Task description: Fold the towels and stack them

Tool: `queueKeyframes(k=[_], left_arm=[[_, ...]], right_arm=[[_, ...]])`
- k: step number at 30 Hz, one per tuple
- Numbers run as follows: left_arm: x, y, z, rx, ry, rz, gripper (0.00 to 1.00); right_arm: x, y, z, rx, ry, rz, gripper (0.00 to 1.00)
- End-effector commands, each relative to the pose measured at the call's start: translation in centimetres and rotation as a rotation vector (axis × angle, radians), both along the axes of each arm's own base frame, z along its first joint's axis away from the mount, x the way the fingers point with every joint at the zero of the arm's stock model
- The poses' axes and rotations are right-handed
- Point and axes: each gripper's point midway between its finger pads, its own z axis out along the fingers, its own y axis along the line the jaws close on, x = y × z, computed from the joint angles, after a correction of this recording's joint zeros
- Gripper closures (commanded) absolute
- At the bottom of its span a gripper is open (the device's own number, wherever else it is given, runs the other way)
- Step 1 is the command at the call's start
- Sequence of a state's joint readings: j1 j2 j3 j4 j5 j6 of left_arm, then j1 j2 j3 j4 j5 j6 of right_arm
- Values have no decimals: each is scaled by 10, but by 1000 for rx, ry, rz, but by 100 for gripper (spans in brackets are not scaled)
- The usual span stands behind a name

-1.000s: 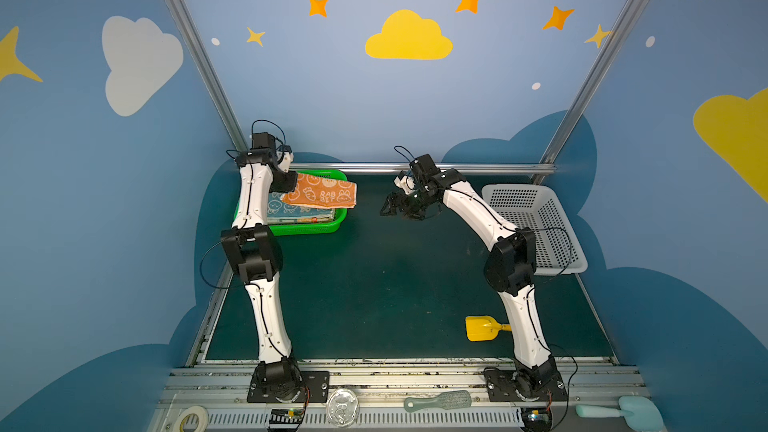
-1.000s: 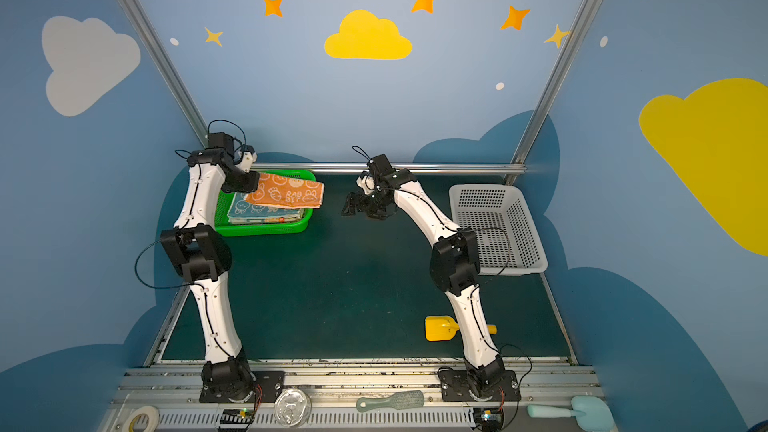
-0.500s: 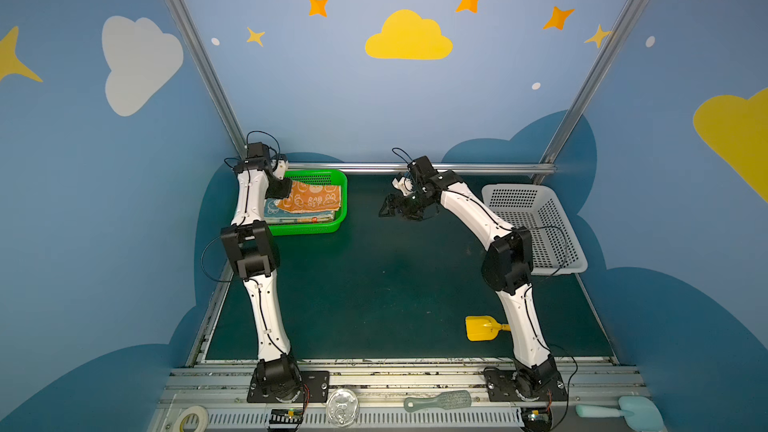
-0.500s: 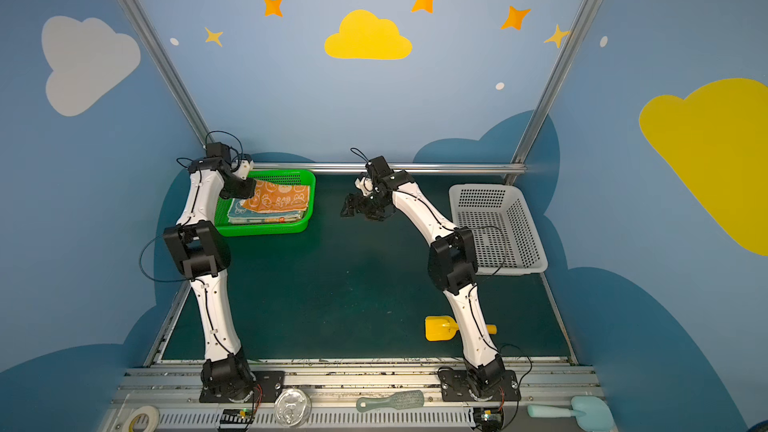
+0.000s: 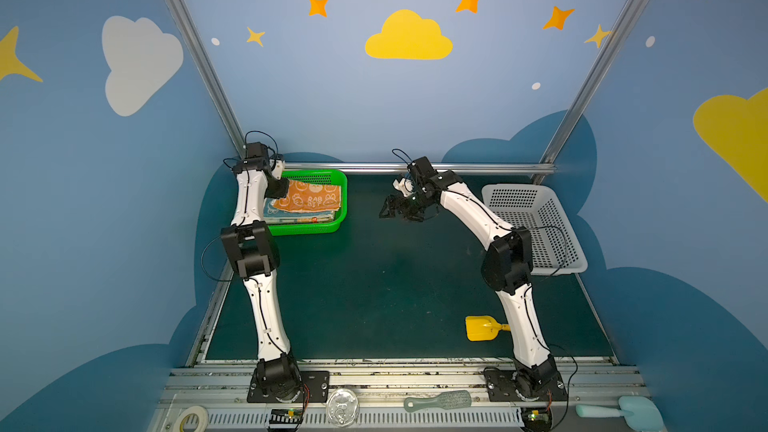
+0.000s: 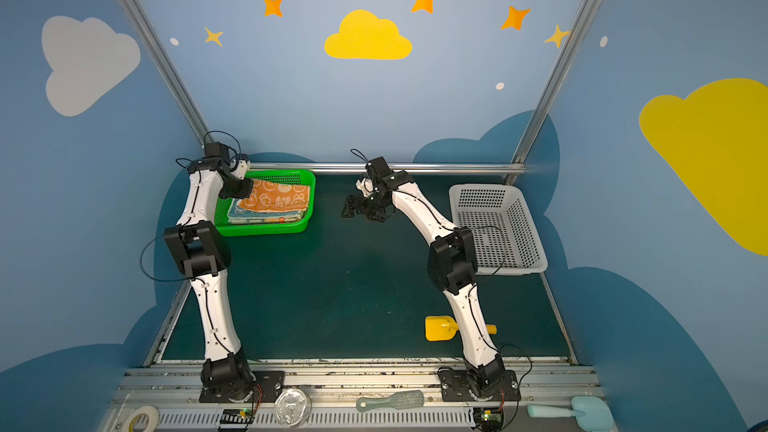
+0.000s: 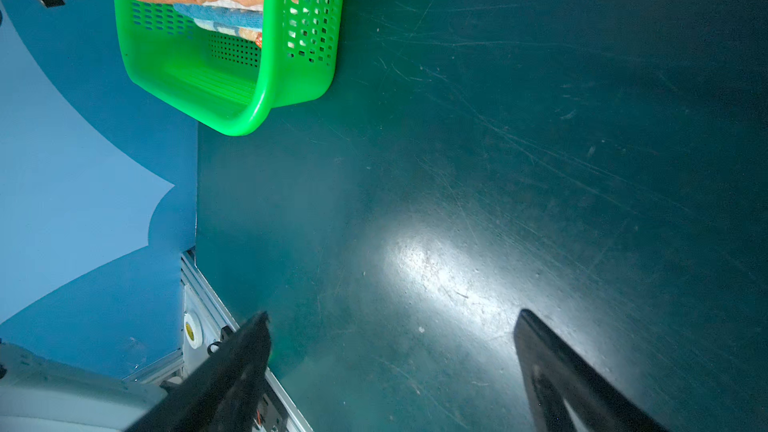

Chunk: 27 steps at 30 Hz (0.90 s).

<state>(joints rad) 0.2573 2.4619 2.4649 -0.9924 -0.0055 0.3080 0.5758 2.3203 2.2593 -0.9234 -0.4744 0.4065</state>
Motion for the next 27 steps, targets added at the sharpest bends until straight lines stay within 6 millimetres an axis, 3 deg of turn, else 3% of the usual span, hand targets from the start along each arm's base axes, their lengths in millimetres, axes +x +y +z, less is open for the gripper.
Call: queueKeyframes(k=[1, 15, 17, 19, 21, 22, 24, 27], left_arm=[[3, 15, -11, 43, 13, 22, 97], [1, 38, -42, 91, 71, 85, 94], [2, 43, -42, 108, 67, 112, 79], [5, 46, -38, 119, 53, 130, 70], [7, 46, -32, 124, 34, 149, 53], [8, 46, -28, 125, 23, 158, 39], [10, 43, -17, 116, 0, 166, 2], [11, 28, 6, 81, -39, 147, 0]], right_arm=[[0, -8, 13, -11, -17, -6, 9], [4, -13, 12, -25, -26, -20, 8], [4, -18, 16, -39, -37, -26, 8], [4, -23, 22, -56, -63, -20, 8], [5, -33, 28, -91, -94, -34, 8], [6, -40, 32, -119, -110, -52, 8], [9, -56, 38, -167, -136, -79, 8], [11, -94, 43, -274, -128, -180, 8]])
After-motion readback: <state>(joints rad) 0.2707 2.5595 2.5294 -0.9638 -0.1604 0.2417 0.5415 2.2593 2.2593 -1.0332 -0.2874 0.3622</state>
